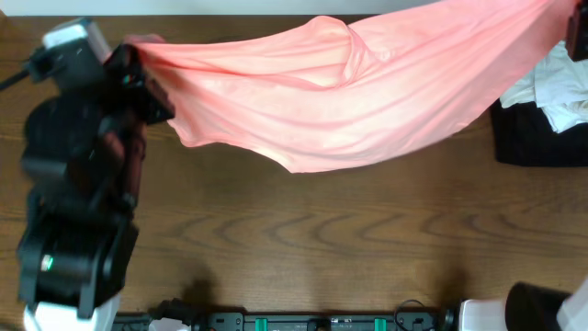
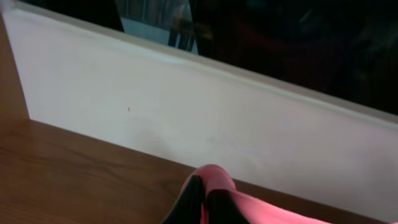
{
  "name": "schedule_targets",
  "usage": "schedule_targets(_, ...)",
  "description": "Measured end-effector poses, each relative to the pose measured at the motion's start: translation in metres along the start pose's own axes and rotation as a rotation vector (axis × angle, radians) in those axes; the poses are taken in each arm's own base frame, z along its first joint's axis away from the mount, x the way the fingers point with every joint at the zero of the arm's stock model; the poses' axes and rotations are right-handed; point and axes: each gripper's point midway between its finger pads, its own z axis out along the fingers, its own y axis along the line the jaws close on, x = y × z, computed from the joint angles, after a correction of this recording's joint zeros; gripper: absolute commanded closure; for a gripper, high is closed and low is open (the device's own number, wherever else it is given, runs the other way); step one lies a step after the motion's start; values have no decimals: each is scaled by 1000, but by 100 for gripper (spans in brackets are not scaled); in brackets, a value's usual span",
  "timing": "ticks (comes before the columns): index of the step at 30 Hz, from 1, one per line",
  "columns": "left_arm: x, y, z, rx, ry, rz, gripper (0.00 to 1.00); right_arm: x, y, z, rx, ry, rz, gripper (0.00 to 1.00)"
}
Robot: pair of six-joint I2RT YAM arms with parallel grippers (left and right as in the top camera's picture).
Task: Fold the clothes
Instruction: 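Lift and stretch the T-shirt wide between both grippers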
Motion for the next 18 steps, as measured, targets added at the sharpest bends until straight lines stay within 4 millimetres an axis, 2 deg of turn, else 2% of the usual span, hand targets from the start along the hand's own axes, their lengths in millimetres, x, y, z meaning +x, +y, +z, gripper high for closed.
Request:
schedule_targets(6,-7,4,-42,34,-19,-9,94,-15,8,-57,28,-76,-17,99)
schedule_targets(12,-5,12,-78,45,-18,-15,94,-2,24,-107,22,-59,-13,99)
schedule_targets(18,5,20,-101,43,10,-13,94,13,35,-129,8,-24,10,99)
